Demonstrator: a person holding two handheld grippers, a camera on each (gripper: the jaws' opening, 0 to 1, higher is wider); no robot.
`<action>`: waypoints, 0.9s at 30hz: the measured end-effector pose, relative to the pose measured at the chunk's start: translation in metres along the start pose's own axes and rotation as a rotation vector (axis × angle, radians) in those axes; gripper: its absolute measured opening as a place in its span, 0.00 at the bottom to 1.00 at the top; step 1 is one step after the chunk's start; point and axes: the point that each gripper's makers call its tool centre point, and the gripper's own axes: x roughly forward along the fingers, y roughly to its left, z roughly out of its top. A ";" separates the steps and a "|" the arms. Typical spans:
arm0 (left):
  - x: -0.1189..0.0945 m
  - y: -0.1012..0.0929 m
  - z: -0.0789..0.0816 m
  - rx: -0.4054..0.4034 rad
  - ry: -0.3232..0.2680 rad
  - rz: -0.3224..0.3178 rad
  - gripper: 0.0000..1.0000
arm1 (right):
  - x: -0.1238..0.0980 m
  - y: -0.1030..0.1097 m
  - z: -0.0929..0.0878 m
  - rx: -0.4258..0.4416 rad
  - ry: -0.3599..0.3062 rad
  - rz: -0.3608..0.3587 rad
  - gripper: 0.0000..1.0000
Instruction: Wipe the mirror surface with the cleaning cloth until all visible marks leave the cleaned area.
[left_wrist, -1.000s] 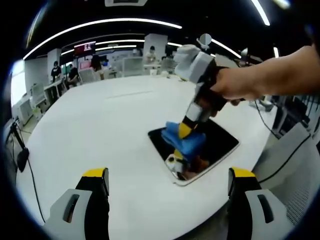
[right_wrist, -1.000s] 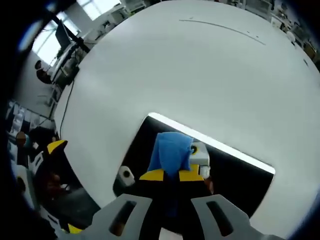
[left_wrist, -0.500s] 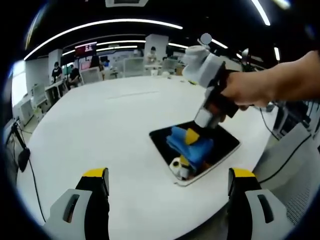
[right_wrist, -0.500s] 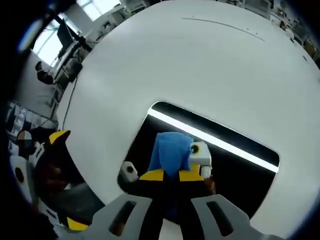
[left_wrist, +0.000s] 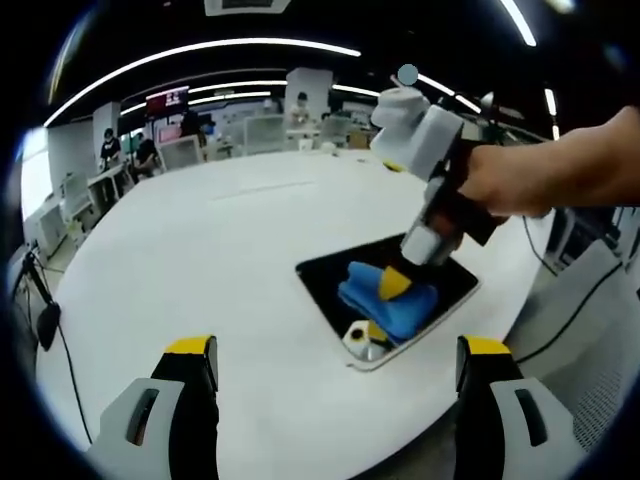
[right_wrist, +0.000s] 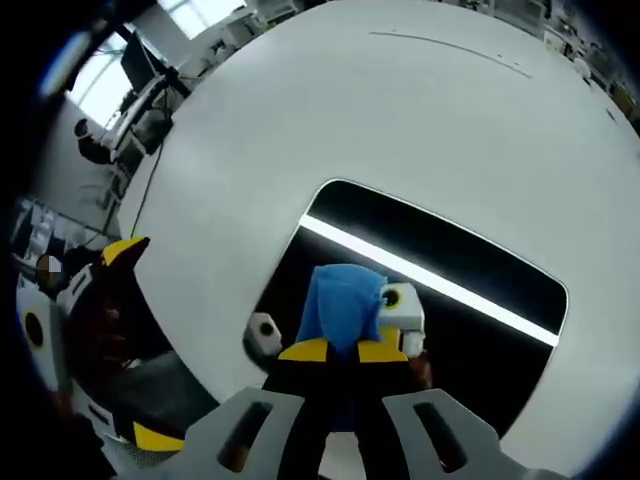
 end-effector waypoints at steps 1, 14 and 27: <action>0.000 0.000 0.000 0.004 0.002 -0.001 1.00 | 0.001 -0.001 0.000 -0.003 0.000 -0.002 0.02; 0.001 -0.001 0.000 0.021 0.003 -0.006 1.00 | 0.004 0.004 -0.011 -0.001 0.006 0.010 0.02; 0.002 -0.003 0.000 0.042 0.001 -0.022 1.00 | 0.002 0.012 -0.024 -0.026 0.003 0.019 0.02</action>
